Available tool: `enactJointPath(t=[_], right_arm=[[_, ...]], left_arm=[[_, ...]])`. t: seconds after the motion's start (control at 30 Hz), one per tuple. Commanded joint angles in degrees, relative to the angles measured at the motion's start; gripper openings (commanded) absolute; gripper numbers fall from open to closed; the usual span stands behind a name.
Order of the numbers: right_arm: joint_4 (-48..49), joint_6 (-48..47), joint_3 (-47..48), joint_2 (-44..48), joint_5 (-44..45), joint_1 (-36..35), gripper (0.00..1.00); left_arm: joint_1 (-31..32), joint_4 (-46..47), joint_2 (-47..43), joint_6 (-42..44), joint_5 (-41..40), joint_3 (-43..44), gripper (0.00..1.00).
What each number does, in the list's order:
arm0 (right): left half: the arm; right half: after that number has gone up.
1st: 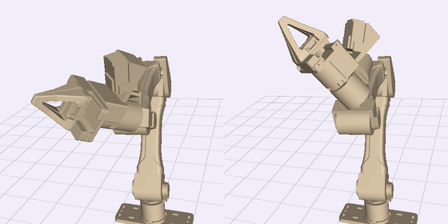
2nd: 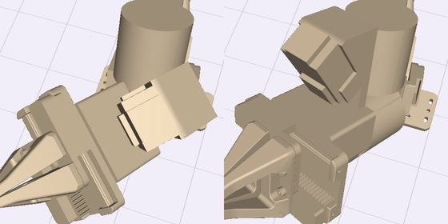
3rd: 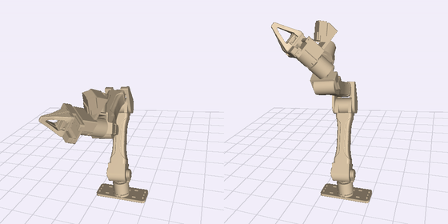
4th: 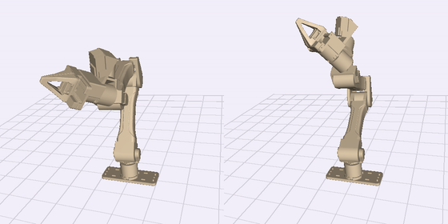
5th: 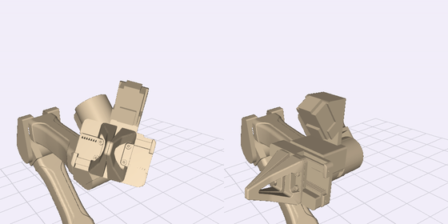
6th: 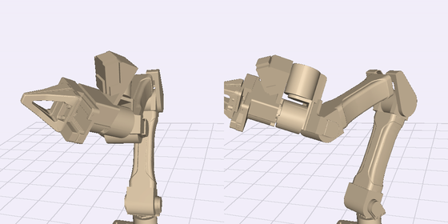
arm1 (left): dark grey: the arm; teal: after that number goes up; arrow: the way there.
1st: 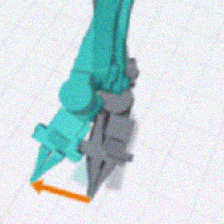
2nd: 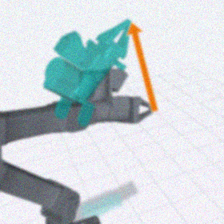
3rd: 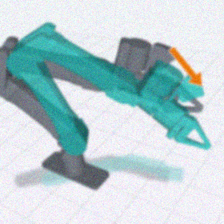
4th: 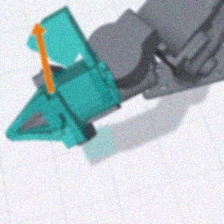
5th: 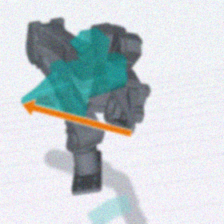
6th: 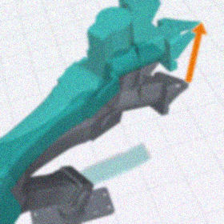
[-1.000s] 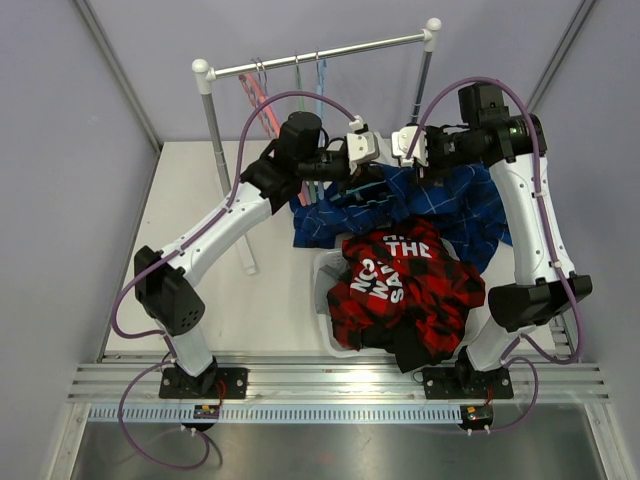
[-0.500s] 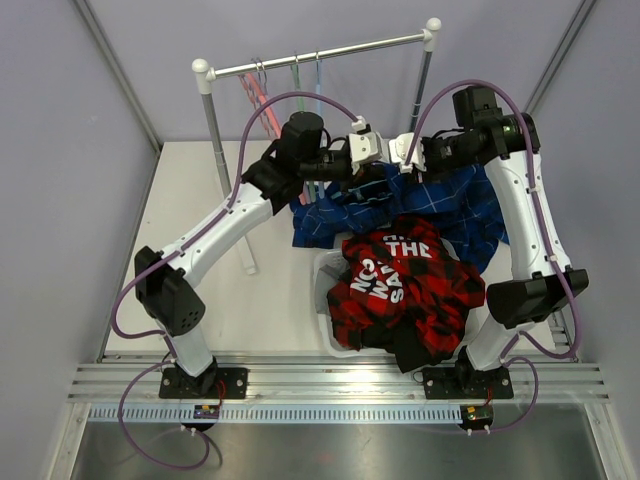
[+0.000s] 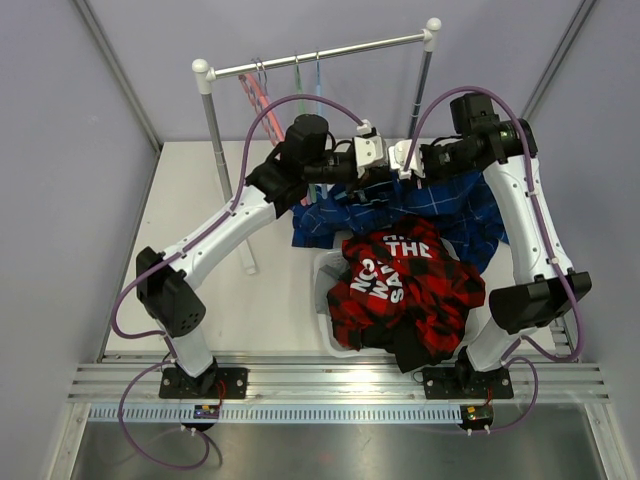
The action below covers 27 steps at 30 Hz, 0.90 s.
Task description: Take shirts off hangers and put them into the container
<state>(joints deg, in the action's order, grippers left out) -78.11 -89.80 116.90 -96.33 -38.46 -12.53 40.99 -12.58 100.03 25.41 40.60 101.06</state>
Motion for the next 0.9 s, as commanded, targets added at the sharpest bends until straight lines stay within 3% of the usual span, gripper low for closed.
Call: enactJointPath(t=[0.0, 0.07, 0.2, 0.23, 0.27, 0.33, 0.37, 0.5, 0.7, 0.87], right_arm=[[-15.41, 1.12, -0.09, 0.79, -1.62, -0.56, 0.11], [-14.62, 1.9, -0.27, 1.58, -1.53, -0.56, 0.0], [-10.5, 4.54, -3.16, 4.91, 1.18, -0.47, 0.0], [-8.23, 5.68, -5.35, 5.62, 2.15, -0.47, 0.0], [-6.81, 6.64, -6.5, 6.41, 3.2, -0.3, 0.0], [-2.69, 10.68, -9.39, 8.26, 5.84, 0.31, 0.0], [-1.53, 12.26, -10.02, 8.79, 6.98, 1.54, 0.0], [4.09, 23.05, -11.61, 10.55, 6.2, 7.07, 0.0], [14.9, 36.86, -11.96, 12.57, 3.57, 17.08, 0.0], [18.34, 43.73, -9.59, 12.66, 1.2, 20.0, 0.0]], left_arm=[[0.67, 8.8, -3.26, 1.75, 0.45, 0.02, 0.0], [0.67, 8.98, -3.87, 1.66, -0.08, -1.12, 0.0], [0.67, 10.99, -4.49, -1.31, -1.92, -3.32, 0.0], [0.67, 12.3, -5.1, -2.54, -3.15, -4.45, 0.04], [0.67, 14.06, -5.37, -4.04, -4.11, -5.07, 0.23], [0.67, 16.35, -6.42, -7.91, -6.83, -6.13, 0.41], [0.67, 16.97, -6.86, -10.35, -7.98, -7.18, 0.61], [0.67, 18.38, -8.71, -16.6, -12.64, -9.12, 0.79], [0.76, 11.81, -8.54, -27.14, -22.83, -5.62, 0.86], [1.63, 4.59, -5.38, -32.7, -30.13, -0.61, 0.86]])
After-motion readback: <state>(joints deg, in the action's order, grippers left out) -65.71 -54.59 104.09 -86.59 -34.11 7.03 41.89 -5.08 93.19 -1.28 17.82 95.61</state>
